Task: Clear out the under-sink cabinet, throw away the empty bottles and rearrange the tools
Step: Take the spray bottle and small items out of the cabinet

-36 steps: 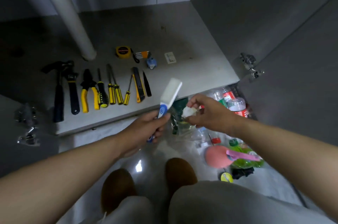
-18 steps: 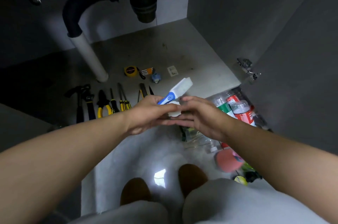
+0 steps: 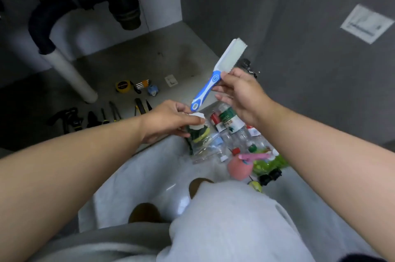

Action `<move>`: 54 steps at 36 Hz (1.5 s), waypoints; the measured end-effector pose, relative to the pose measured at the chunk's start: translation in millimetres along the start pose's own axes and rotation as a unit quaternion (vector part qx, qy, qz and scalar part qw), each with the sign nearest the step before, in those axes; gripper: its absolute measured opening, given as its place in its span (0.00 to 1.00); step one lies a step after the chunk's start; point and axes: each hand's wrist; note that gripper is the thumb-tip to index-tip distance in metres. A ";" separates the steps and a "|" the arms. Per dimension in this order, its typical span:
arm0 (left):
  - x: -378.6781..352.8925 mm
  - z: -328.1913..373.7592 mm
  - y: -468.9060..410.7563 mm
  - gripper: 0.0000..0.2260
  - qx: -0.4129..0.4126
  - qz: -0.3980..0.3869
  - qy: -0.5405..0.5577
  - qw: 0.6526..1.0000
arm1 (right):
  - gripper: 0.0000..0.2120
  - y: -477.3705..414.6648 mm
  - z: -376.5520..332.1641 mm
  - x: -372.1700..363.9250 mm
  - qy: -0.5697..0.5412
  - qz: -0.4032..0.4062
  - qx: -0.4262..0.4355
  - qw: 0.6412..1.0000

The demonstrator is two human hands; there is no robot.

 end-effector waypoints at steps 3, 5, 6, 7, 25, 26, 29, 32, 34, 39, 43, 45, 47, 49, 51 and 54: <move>-13.3 4.6 -4.7 0.13 -0.008 0.000 -0.034 0.999 | 0.10 17.3 -8.1 38.5 0.008 0.023 -0.004 1.000; -25.8 6.8 -8.8 0.12 -0.007 -0.006 -0.049 0.999 | 0.11 36.6 -3.1 71.8 0.045 0.015 -0.046 0.998; -31.9 8.2 -10.4 0.12 -0.007 -0.011 -0.056 0.998 | 0.11 47.0 3.0 88.6 0.063 0.007 -0.073 0.995; -38.8 9.4 -12.8 0.12 -0.008 -0.017 -0.063 0.998 | 0.12 58.0 10.3 105.7 0.080 0.001 -0.100 0.992; -62.3 -41.7 -39.6 0.22 0.027 -0.050 -0.077 0.995 | 0.09 87.9 231.1 223.9 0.133 0.230 -0.405 0.875; -61.3 -45.9 -39.7 0.23 0.030 -0.048 -0.073 0.996 | 0.09 81.7 238.1 225.6 0.121 0.250 -0.408 0.870; -56.7 -57.5 -39.0 0.22 0.042 -0.052 -0.073 0.995 | 0.09 65.5 253.6 231.3 0.103 0.292 -0.414 0.856; -45.8 -69.3 -38.6 0.19 0.061 -0.079 -0.082 0.992 | 0.07 53.1 265.3 234.3 0.072 0.318 -0.417 0.848; -36.6 -77.0 -38.3 0.17 0.063 -0.089 -0.090 0.990 | 0.08 47.0 271.1 235.4 0.048 0.332 -0.418 0.844; -17.4 -88.2 -36.6 0.15 0.072 -0.081 -0.101 0.989 | 0.28 44.7 277.3 238.3 0.161 0.355 -0.424 0.818; -10.7 -89.5 -31.7 0.11 0.092 -0.060 -0.103 0.989 | 0.14 53.3 257.6 218.4 0.313 0.293 -0.425 0.798; -10.6 -93.5 -29.1 0.11 0.107 -0.041 -0.102 0.988 | 0.05 52.5 246.4 203.3 0.301 0.218 -0.424 0.826; -12.1 -100.7 -27.5 0.12 0.129 -0.027 -0.111 0.985 | 0.04 53.9 234.0 184.7 0.225 0.135 -0.433 0.863; -13.5 -111.8 -26.2 0.14 0.154 -0.012 -0.111 0.982 | 0.03 54.1 221.7 166.8 0.207 0.041 -0.421 0.882; -15.0 -126.5 -26.8 0.14 0.174 0.005 -0.103 0.979 | 0.04 51.9 211.4 149.8 0.232 -0.033 -0.398 0.887; -16.4 -154.6 -30.0 0.14 0.188 0.045 -0.081 0.978 | 0.08 46.6 200.1 119.2 0.289 -0.097 -0.371 0.877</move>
Point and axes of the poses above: each hand's wrist, its own y-axis away from the middle knuckle, its own x-axis out of the back of the hand, z = x × y, and after that the axes turned 11 degrees about -x, right-handed
